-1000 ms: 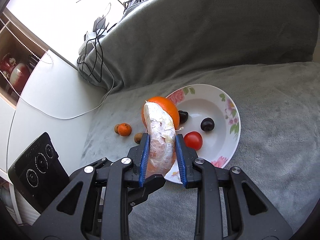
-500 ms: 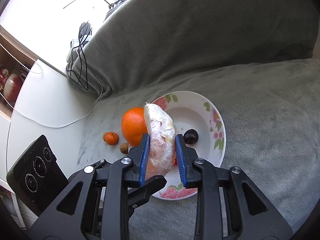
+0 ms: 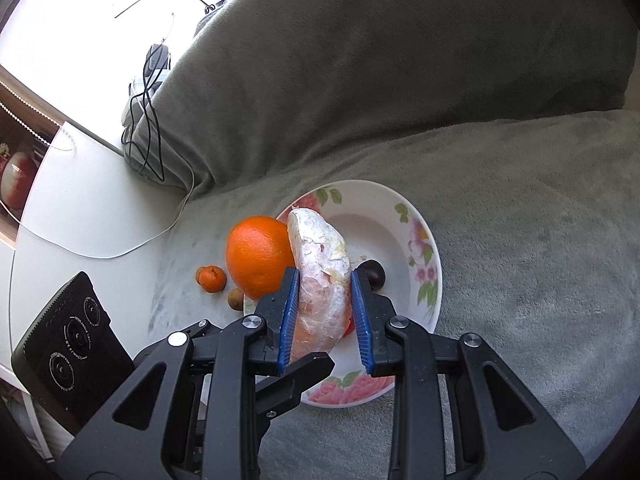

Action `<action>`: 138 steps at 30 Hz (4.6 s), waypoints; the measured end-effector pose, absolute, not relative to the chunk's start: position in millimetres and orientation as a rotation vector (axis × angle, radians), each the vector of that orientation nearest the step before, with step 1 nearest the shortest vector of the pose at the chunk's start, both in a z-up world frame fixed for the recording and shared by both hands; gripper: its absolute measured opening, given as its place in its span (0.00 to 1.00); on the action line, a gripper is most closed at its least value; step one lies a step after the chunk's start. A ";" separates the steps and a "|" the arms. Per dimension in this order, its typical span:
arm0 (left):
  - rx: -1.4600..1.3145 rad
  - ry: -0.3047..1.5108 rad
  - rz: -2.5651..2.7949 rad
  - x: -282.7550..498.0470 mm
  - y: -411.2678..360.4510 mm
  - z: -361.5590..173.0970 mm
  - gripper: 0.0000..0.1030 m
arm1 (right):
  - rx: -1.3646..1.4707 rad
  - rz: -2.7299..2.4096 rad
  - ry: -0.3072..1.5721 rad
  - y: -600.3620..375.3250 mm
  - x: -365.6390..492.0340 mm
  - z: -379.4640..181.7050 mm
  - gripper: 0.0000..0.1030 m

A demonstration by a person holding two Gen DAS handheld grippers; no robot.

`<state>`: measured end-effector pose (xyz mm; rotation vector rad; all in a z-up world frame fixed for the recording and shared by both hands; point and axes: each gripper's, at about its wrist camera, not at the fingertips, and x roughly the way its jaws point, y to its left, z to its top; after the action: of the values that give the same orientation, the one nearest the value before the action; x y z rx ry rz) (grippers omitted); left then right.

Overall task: Organize fruits
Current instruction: 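Carry the peeled segment over the white plate and open both tools, then withdraw both tools from the plate toward the remaining fruits, then grasp the red cherry tomato with the right tool while the left tool grasps a brown kiwi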

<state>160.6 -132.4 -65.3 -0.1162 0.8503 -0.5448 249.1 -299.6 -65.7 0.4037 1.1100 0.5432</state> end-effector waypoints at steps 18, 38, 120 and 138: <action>-0.121 0.864 -0.551 152.5 -130.4 -62.4 0.43 | 0.372 0.443 1.000 -312.2 243.9 -46.2 0.71; -0.084 0.788 -0.505 121.0 -92.6 -42.7 0.65 | 0.268 0.366 0.842 -304.7 201.2 -23.8 0.82; -0.214 0.867 -0.226 160.7 100.5 -110.8 0.38 | -0.103 0.523 1.043 -128.9 147.9 -124.1 0.34; -0.234 0.904 -0.226 174.9 98.3 -128.1 0.30 | -0.144 0.508 1.036 -113.3 153.1 -134.1 0.26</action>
<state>174.9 98.3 -128.1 -0.2341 0.9042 -0.2263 153.1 -113.3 -134.1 -0.1440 1.0357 0.5080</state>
